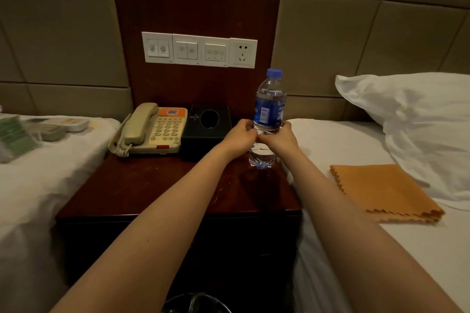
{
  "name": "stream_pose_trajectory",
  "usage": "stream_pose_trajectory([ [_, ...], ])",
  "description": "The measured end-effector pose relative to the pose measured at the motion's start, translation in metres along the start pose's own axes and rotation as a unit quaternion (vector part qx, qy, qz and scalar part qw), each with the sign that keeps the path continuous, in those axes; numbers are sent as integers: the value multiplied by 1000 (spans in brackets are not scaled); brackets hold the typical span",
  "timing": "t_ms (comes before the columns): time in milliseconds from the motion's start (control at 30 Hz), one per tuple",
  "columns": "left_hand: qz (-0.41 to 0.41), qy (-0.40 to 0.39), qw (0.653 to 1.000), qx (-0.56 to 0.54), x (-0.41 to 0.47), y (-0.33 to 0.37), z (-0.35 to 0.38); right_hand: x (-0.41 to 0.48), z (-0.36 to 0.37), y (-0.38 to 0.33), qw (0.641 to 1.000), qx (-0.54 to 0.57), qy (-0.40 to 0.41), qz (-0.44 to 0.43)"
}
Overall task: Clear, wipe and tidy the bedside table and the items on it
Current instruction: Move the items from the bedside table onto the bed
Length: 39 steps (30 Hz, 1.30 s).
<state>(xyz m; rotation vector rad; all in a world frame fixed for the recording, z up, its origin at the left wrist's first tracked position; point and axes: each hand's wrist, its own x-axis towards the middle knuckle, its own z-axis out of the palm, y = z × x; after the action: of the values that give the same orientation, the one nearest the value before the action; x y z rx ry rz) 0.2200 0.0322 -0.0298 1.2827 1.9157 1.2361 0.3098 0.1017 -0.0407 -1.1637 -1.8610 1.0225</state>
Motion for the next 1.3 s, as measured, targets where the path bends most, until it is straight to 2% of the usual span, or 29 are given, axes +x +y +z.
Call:
stream_pose_trajectory([
  [233,-47,22,996,-70,14,-4,14,11,8,12,999,19,39,-25],
  [467,-17,-1,997,-79,-3,0,-5,-20,15,8,992,58,83,-77],
  [667,10,2,996,-93,-34,13,-52,-46,26,-46,988,123,33,-87],
  [833,3,10,1000,-19,-65,15,-107,-69,69,-88,965,261,-29,9],
  [967,-43,37,997,44,-85,-2,-161,-93,118,-117,946,298,-93,86],
  [1200,-92,143,973,155,-131,-45,-255,-141,215,-168,853,438,-232,163],
  [1300,-113,175,952,225,-155,-62,-283,-160,251,-184,835,436,-289,169],
])
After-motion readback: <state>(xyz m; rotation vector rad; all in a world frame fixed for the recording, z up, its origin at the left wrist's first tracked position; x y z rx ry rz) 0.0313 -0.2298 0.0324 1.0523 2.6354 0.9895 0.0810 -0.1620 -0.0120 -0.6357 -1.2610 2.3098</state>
